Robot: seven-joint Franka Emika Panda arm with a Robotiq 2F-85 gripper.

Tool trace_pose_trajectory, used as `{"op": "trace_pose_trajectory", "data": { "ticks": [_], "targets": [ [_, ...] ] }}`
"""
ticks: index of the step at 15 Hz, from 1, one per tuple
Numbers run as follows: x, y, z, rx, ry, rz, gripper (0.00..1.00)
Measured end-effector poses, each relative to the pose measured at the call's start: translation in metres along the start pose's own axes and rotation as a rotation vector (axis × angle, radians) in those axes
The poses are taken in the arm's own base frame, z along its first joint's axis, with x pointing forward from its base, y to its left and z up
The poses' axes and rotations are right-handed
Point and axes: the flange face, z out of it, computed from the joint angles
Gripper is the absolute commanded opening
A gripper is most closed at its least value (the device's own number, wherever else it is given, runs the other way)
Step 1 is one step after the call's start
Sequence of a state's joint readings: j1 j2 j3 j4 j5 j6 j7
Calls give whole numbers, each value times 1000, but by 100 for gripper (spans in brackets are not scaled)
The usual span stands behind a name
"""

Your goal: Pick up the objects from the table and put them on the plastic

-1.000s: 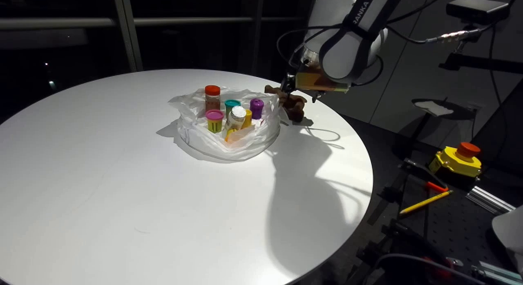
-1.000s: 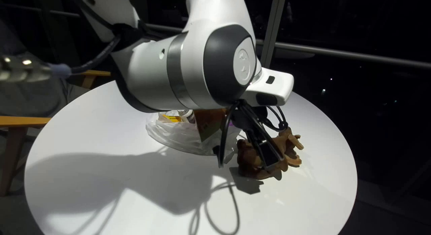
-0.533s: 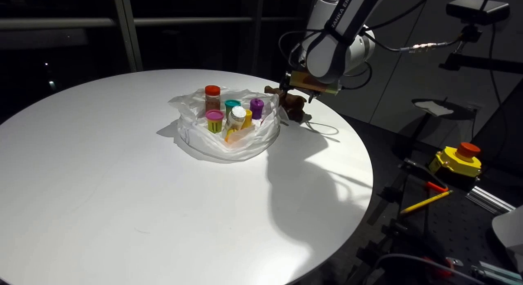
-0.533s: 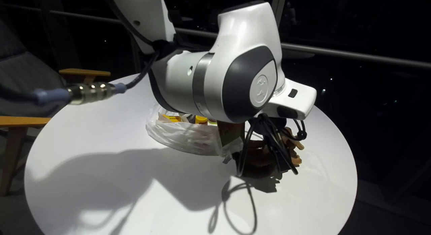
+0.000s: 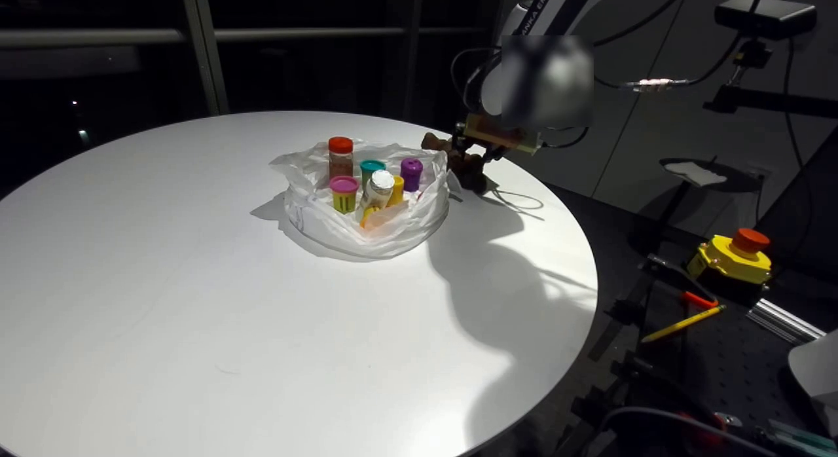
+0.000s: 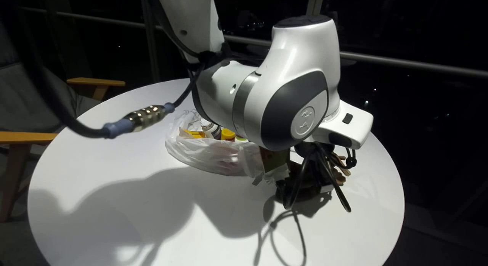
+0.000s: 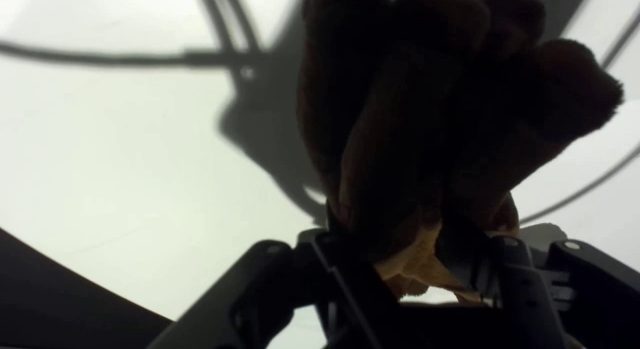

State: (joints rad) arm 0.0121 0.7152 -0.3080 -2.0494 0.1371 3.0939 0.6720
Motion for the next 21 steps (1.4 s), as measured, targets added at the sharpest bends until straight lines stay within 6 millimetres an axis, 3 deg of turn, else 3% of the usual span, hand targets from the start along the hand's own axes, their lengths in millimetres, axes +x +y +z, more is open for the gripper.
{"op": "trace_pose_trajectory", "data": {
  "ticks": [3, 5, 8, 15, 18, 21],
  "targets": [
    [8, 8, 0, 9, -4, 31, 7],
    [10, 12, -2, 9, -3, 50, 10],
    [12, 21, -20, 1, 24, 51, 12],
    [12, 29, -131, 49, 218, 15, 12],
    [-5, 12, -168, 103, 261, -28, 11],
    [-45, -28, -199, 184, 248, -110, 11]
  ]
}}
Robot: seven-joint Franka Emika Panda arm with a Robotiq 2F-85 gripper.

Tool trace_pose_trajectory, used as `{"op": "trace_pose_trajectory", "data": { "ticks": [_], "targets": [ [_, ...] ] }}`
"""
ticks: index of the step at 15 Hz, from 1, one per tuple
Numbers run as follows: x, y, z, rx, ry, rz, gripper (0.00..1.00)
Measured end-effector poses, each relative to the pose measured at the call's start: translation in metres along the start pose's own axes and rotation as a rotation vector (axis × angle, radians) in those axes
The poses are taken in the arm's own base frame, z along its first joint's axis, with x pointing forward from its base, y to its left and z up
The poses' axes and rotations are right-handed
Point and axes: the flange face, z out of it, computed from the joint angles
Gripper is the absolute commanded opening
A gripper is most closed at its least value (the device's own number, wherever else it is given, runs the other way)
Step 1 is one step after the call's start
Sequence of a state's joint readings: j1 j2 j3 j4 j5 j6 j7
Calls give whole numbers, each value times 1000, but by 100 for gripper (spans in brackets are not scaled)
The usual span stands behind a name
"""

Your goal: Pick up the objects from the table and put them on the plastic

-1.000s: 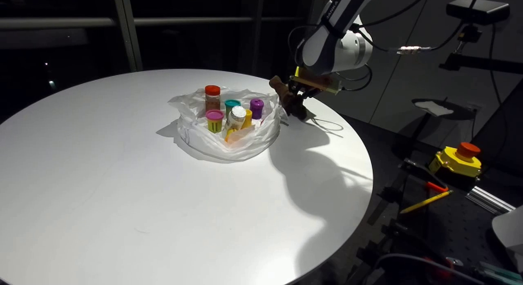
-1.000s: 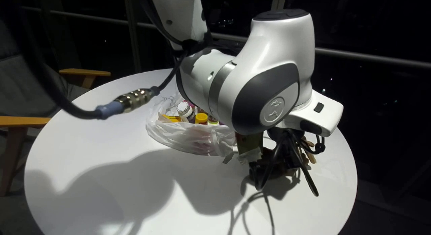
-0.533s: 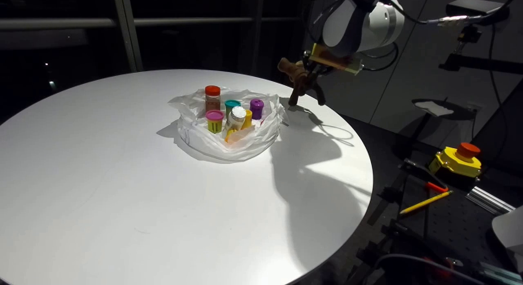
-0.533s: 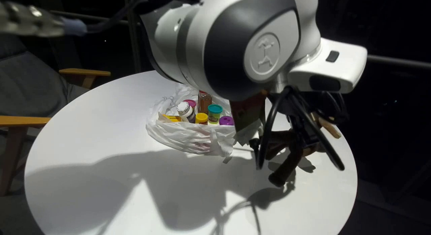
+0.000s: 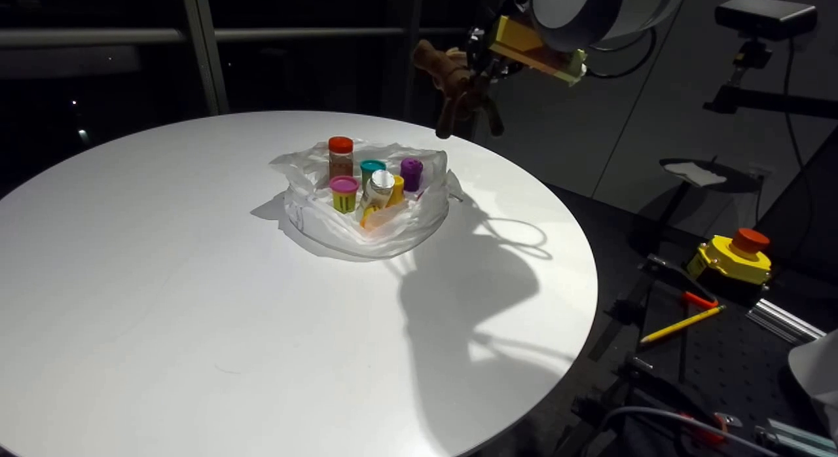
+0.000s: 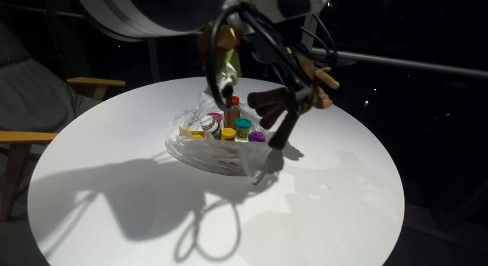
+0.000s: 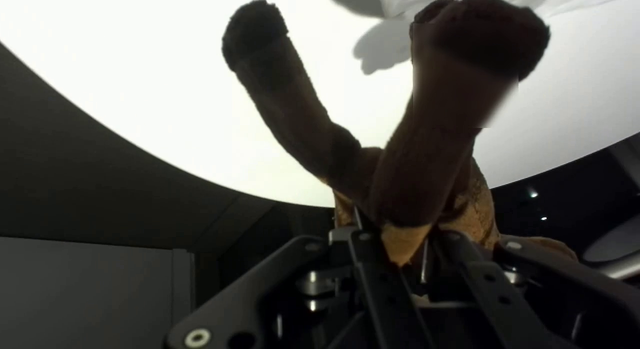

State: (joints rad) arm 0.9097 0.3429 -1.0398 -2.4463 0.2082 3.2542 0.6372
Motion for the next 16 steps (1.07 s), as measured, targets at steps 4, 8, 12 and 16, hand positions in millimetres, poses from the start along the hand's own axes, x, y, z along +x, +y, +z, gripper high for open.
{"op": "trace_pose_trajectory", "data": {
  "ticks": [4, 8, 12, 16],
  "targets": [
    [-60, -84, -41, 159, -70, -127, 11],
    [-111, -137, -71, 259, -153, -226, 11],
    [-135, -147, -73, 281, -218, -266, 11],
    [-139, -141, -63, 279, -270, -265, 11]
  ]
}}
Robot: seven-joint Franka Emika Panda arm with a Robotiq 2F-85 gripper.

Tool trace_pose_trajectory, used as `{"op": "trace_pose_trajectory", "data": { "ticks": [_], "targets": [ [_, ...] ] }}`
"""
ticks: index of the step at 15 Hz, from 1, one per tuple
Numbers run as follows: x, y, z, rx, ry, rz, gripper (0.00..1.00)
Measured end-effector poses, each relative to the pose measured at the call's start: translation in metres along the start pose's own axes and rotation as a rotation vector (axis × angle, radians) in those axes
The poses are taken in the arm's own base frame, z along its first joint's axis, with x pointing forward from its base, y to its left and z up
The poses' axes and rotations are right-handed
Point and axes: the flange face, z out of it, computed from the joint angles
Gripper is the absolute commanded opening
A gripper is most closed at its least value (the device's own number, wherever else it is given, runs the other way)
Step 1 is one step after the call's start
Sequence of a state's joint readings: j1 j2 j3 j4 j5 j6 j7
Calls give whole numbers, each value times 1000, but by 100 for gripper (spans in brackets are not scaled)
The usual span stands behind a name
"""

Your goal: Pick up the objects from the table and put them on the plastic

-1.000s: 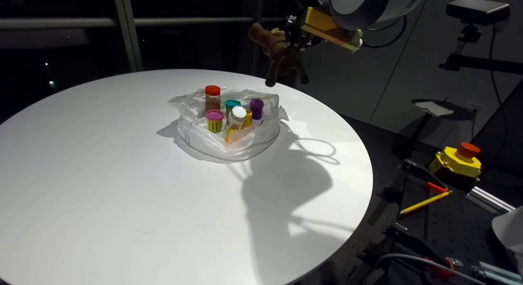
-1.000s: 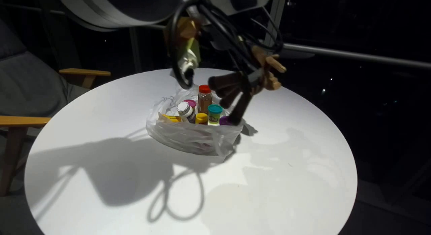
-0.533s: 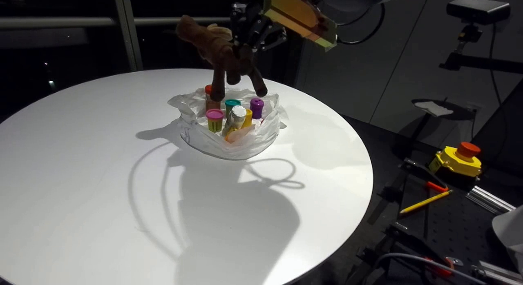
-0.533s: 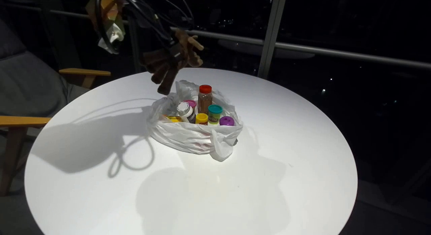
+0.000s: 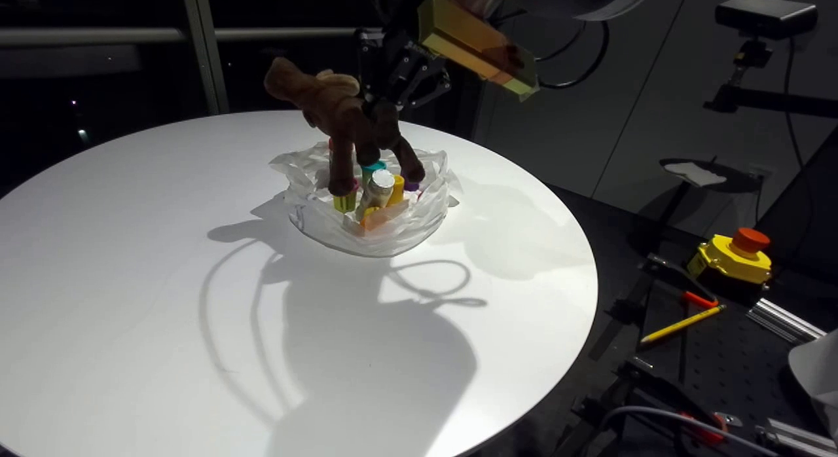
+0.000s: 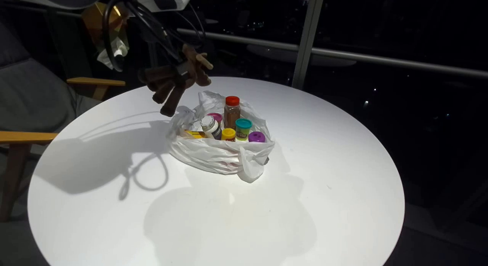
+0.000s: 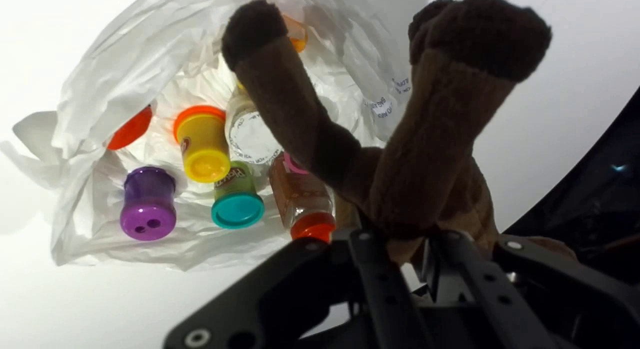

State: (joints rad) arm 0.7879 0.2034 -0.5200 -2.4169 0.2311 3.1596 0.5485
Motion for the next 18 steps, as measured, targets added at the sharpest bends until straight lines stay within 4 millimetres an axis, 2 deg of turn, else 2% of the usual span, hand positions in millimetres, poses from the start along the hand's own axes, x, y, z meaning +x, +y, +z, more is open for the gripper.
{"op": "trace_pose_trajectory", "data": {
  "ticks": [6, 13, 14, 15, 16, 18],
  "targets": [
    [11, 27, 20, -15, -35, 19, 11],
    [36, 61, 68, -51, -57, 59, 11],
    [38, 65, 75, -55, -59, 61, 15],
    [40, 67, 80, -58, -61, 62, 36],
    [41, 69, 85, -60, -63, 61, 41],
    [43, 70, 91, -59, -66, 55, 58]
  ]
}}
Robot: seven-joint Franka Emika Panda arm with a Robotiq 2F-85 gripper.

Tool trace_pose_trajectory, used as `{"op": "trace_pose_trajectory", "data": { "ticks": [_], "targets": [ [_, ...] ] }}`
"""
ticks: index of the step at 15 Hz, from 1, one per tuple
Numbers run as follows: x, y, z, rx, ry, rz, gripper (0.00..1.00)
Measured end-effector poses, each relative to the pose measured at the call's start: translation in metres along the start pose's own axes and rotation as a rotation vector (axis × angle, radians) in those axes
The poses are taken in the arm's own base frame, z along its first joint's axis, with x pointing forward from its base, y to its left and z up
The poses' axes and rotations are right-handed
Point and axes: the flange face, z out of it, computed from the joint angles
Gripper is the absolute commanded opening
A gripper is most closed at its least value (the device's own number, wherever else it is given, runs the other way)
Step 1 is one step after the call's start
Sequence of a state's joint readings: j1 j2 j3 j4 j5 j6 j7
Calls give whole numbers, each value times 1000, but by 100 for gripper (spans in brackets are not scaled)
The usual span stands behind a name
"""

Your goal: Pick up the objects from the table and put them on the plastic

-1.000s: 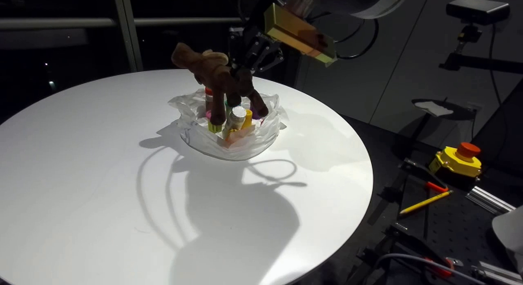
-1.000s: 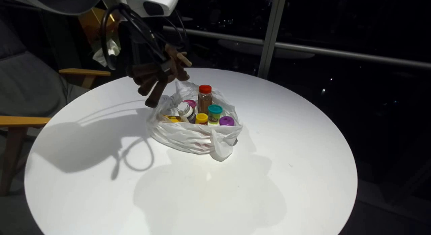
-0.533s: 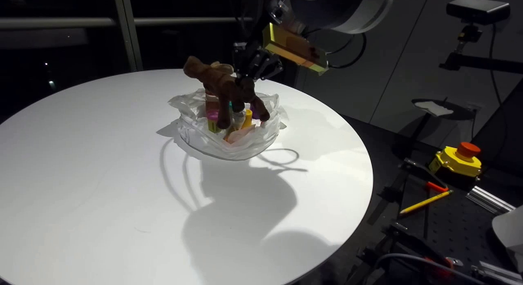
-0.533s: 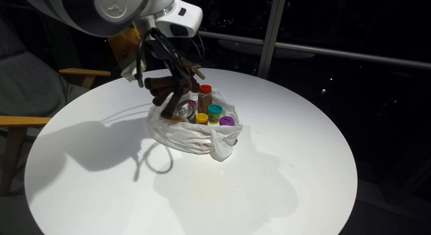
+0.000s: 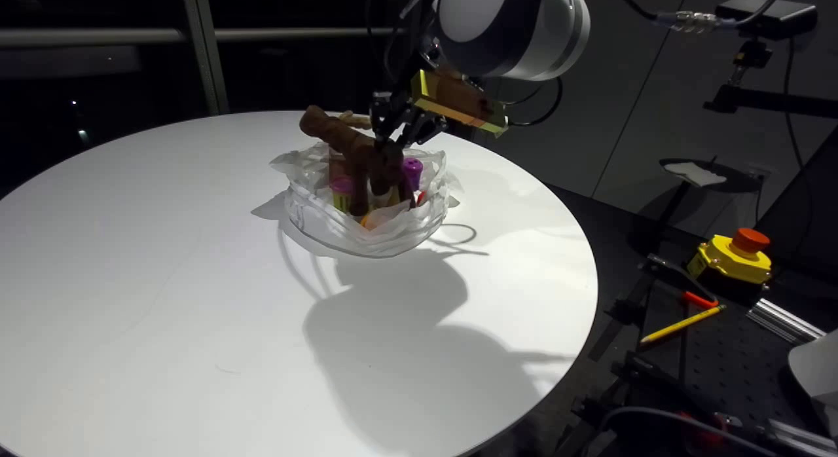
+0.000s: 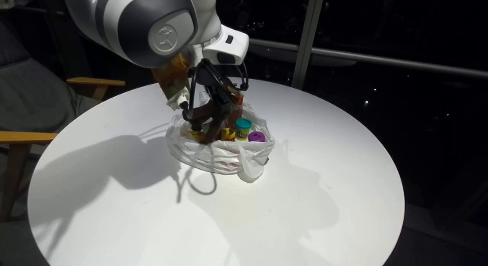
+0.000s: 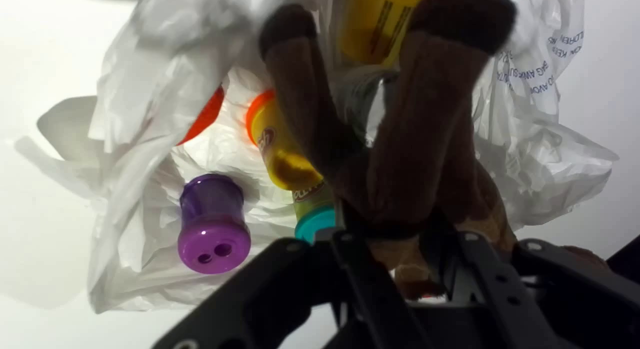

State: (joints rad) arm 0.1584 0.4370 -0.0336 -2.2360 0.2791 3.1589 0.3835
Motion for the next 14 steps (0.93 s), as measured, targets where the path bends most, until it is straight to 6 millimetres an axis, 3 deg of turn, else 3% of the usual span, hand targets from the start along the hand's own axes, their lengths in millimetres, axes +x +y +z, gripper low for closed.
{"op": "trace_pose_trajectory", "data": {
  "ticks": [5, 10, 14],
  "targets": [
    [6, 0, 2, 6, 17, -13, 99],
    [15, 25, -9, -10, 92, -28, 100],
    [20, 51, -52, -48, 143, -24, 100]
  ]
}}
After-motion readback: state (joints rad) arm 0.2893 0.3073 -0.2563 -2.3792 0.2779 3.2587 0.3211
